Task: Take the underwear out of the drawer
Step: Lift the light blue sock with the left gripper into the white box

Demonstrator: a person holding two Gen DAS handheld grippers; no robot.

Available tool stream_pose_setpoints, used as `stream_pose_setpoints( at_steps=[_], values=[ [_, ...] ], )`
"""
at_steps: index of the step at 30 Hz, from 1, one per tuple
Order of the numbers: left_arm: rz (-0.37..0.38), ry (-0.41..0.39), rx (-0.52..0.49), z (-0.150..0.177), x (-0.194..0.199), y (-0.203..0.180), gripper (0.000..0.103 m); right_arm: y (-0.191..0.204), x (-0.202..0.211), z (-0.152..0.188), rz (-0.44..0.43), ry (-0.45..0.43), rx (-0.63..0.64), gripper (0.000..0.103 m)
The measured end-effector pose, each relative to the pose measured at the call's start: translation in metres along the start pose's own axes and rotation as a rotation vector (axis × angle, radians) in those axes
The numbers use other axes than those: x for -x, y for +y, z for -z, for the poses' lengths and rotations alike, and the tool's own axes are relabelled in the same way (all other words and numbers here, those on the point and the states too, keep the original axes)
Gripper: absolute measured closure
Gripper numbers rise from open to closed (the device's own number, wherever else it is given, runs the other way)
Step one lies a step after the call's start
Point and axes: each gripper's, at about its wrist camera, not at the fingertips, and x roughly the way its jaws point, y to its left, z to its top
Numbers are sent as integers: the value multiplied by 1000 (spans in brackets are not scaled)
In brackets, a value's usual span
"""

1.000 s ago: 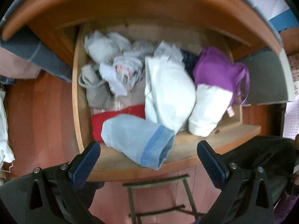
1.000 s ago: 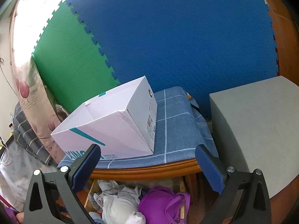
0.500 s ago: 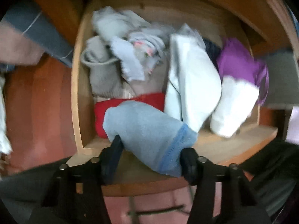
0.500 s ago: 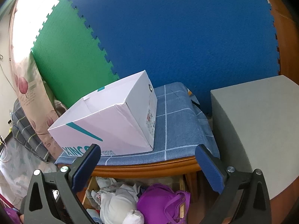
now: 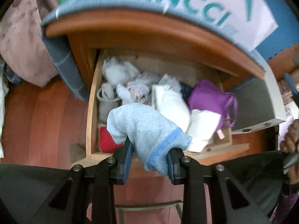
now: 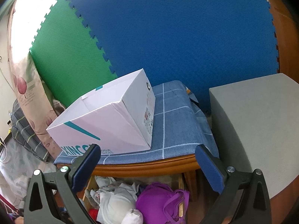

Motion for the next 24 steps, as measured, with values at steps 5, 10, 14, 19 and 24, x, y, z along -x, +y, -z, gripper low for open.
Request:
stream_pose_setpoints(
  at_steps=[5,10,14,19,24],
  values=[
    [33,-58,-47,-3,38,-23,74,-1,0,1,-2,9,-2,0],
    [58,-107,-81,-11,77,-41,74,-2,1,1,0,9,-5,0],
    [68,-164,-125,-20,112,-56,74,-4,2,1,-1,12,-17,0],
    [78,-235,-187,-51,162,-79,74,-3,2,1,-8,11,-10,0],
    [46,-333,-232,-100,195,-96,74,-2,4,1,-15,10,-2,0]
  ],
)
